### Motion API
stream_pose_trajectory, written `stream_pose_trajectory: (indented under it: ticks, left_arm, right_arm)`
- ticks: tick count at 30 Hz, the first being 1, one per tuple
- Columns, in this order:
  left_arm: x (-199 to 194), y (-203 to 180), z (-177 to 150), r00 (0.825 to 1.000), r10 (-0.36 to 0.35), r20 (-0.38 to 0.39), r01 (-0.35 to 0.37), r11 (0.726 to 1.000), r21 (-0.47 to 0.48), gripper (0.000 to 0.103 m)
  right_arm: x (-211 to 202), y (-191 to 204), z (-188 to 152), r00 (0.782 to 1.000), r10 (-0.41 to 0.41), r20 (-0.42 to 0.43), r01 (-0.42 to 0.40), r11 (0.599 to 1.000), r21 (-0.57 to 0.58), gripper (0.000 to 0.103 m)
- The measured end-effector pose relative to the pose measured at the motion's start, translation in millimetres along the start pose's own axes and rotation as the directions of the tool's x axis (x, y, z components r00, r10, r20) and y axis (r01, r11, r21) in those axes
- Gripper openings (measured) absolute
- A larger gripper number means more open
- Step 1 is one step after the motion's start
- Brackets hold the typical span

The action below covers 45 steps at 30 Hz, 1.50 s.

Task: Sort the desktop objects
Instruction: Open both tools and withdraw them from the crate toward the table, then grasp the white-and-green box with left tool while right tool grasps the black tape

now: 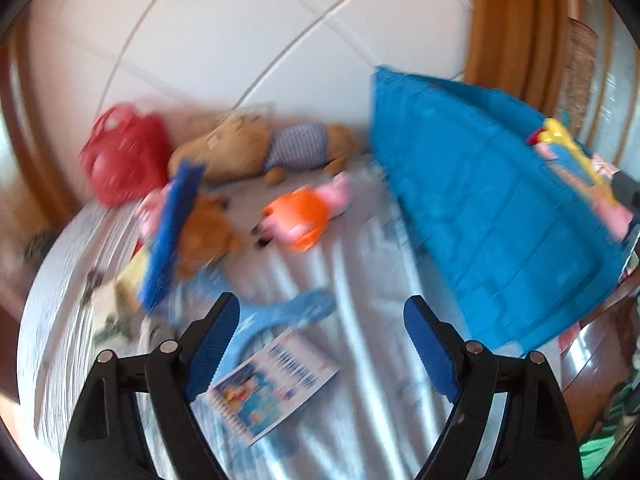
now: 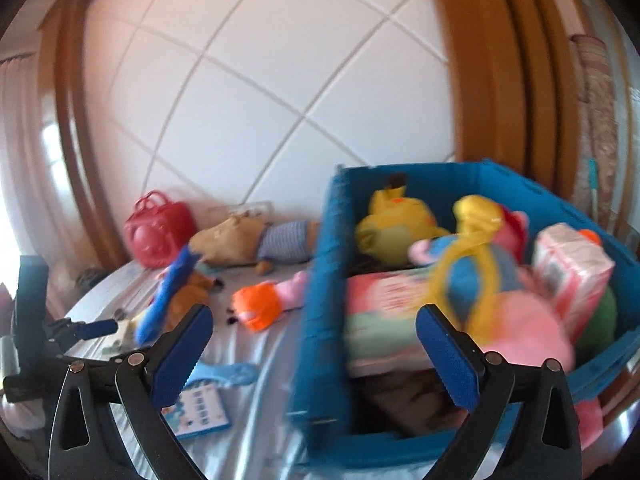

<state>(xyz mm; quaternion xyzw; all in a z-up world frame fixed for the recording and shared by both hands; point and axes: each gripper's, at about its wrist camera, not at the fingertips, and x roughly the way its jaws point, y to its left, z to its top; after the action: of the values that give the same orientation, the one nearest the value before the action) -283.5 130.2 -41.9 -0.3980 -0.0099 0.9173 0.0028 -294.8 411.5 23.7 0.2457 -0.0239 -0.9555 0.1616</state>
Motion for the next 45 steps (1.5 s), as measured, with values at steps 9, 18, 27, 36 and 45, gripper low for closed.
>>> stream_pose_trajectory:
  ticks: [9,18,27,36,45]
  left_arm:
    - [-11.0,158.8,-70.7,0.988,0.140,-0.069,-0.149,0.979,-0.139,0.084]
    - [-7.0,263.7,-120.7,0.973,0.187,-0.137,-0.212,0.957,-0.199,0.084]
    - [18.6,307.0,-150.5,0.937,0.222,-0.271,-0.296,0.915,-0.274,0.084]
    - [54.0,344.2,-143.7,0.930,0.211,-0.303,-0.303,0.903,-0.303,0.084]
    - [147.3,361.1,-109.8,0.932,0.164,-0.324,-0.254,0.932,-0.258,0.084]
  right_arm:
    - [24.6,110.3,-31.0,0.999,0.025,-0.030,-0.027,0.999,-0.041,0.103]
    - [71.5,198.2,-81.2,0.988,0.063,-0.143,-0.062,0.998,0.007,0.103]
    - [146.0,250.8,-115.1,0.929,0.181,-0.324,-0.210,0.976,-0.057,0.103]
    - [203.4,294.1,-139.6,0.883,0.205,-0.423,-0.249,0.967,-0.052,0.103]
    - [244.0,338.4,-163.1,0.890,0.090,-0.447,-0.105,0.994,-0.008,0.103]
